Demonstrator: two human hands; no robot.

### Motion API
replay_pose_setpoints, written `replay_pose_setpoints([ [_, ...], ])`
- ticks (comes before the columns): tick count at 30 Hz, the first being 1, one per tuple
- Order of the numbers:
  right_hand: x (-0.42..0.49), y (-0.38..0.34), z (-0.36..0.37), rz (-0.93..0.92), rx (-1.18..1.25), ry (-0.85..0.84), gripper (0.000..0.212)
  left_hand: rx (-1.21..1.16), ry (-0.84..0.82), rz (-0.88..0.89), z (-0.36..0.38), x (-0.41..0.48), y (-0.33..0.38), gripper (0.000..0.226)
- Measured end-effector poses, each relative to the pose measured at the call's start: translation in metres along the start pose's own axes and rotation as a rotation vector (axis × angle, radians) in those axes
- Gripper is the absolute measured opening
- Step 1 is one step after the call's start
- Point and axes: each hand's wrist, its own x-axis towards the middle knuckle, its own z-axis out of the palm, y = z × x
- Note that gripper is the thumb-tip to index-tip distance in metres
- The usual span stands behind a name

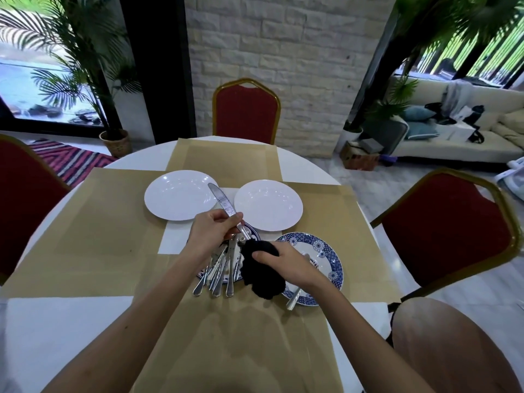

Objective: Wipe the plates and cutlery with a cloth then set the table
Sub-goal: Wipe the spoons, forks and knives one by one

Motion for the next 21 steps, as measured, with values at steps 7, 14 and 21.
replay_pose_setpoints([
  [7, -0.022, 0.027, -0.012, 0.031, 0.063, 0.166, 0.013, 0.161, -0.196, -0.073, 0.029, -0.001, -0.024, 0.009],
  [14, -0.054, 0.066, -0.036, 0.140, 0.088, 0.305, 0.012, 0.156, -0.236, -0.126, 0.095, 0.011, -0.053, 0.007],
  [21, -0.089, 0.115, -0.068, 0.307, 0.087, 0.466, 0.013, 0.591, -0.367, -0.237, 0.116, 0.040, -0.083, 0.012],
])
